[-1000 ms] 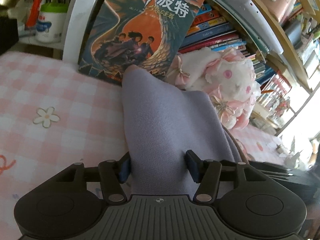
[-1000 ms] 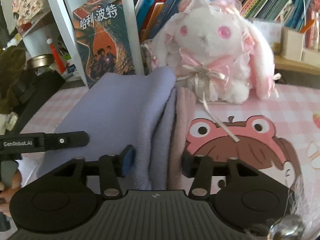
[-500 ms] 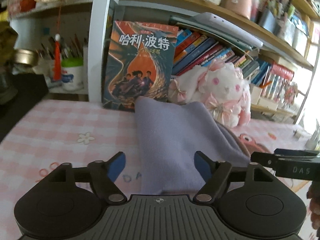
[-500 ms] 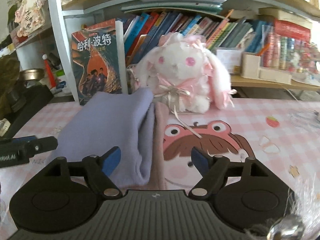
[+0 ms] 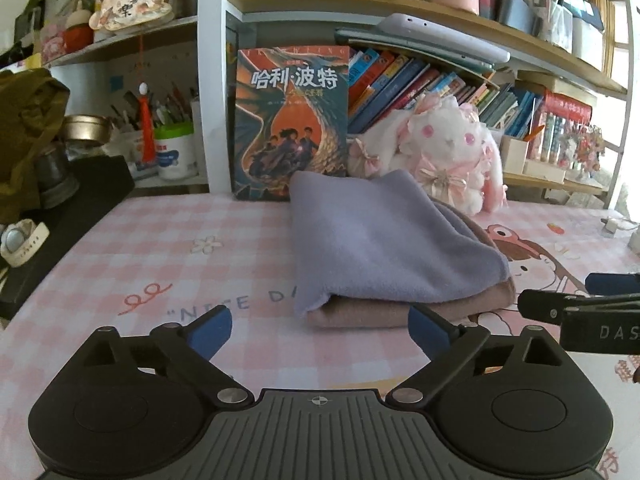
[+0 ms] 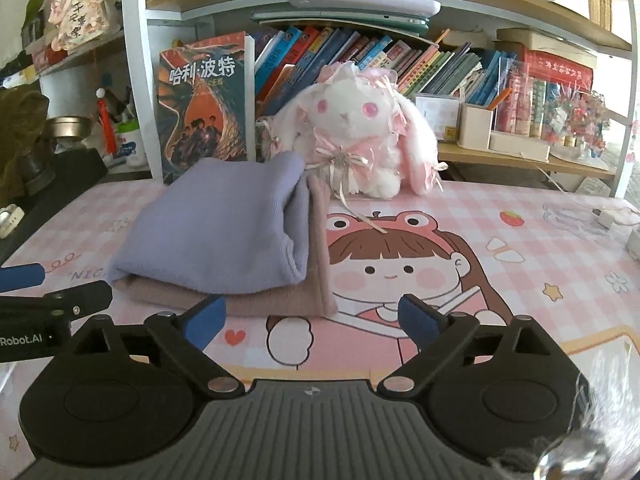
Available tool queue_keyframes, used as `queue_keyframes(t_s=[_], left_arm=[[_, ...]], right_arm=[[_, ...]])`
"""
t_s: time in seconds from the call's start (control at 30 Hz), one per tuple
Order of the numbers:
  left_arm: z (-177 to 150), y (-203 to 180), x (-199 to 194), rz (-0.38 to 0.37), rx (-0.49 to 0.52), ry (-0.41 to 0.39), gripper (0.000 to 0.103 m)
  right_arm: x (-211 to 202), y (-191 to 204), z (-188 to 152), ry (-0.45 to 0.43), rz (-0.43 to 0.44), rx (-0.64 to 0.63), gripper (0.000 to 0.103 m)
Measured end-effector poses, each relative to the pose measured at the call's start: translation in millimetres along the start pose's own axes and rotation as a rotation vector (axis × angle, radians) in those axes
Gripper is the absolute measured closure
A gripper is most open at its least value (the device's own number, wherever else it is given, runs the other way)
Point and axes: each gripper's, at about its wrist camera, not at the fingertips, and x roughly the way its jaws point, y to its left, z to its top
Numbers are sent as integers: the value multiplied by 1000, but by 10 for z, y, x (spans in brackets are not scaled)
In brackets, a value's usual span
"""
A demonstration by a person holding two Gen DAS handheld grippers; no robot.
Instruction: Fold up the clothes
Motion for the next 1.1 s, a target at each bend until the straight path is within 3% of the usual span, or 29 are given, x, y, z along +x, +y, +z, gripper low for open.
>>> queue_keyframes(t_s=[1.1], left_arm=[[-56, -9, 11, -22, -32, 41, 2]], right_arm=[[-42, 27, -38, 21, -22, 10, 6]])
